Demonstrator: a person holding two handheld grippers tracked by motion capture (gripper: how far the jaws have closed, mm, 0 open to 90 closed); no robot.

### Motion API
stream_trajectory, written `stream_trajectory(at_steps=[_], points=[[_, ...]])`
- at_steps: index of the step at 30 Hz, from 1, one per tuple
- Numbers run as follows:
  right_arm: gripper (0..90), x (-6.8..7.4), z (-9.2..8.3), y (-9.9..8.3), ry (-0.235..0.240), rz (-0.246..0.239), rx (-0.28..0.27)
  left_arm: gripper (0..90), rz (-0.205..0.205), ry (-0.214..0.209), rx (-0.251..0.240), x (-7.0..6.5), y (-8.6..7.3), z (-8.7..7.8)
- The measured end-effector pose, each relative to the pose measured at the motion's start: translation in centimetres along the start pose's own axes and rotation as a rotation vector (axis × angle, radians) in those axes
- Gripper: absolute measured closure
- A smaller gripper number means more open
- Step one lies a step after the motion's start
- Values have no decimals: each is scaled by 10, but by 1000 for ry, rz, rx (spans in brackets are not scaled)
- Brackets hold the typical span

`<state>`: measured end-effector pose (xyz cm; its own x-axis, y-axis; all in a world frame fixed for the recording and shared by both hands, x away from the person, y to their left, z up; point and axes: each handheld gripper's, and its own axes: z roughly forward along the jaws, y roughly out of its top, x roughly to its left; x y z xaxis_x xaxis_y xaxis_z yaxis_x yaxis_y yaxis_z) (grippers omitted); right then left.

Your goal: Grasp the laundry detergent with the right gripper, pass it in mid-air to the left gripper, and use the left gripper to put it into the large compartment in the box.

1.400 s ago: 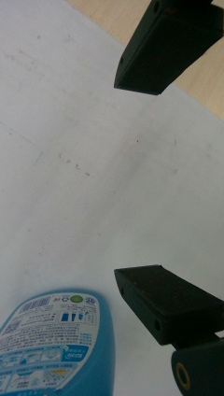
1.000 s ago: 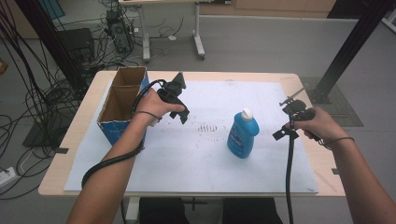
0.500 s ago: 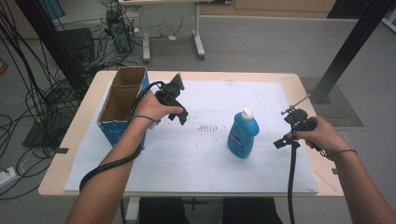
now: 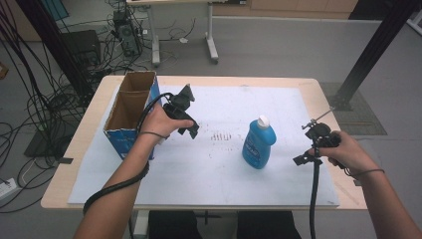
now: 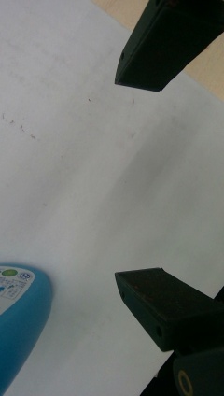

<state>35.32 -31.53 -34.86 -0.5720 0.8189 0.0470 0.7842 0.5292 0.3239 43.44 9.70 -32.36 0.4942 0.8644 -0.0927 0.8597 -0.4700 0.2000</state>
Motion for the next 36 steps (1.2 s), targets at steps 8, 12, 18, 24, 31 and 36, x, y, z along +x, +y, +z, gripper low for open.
stream_trajectory(at_steps=[8,12,18,24,31,36], points=[[55,10,3,-7,10,-23,0,121,1,-1,-14,-2,-7,-1],[54,13,5,-11,15,-24,-11,120,2,-6,-18,-3,-9,0],[55,18,9,-15,17,-28,-37,120,4,-10,-20,-3,-10,1],[55,24,15,-20,37,-39,-79,120,3,-18,-18,-3,-11,4],[56,29,23,-27,54,-48,-120,121,6,-48,-23,-5,-11,4],[57,32,28,-31,54,-50,-171,121,3,-54,-26,-6,-11,4]])
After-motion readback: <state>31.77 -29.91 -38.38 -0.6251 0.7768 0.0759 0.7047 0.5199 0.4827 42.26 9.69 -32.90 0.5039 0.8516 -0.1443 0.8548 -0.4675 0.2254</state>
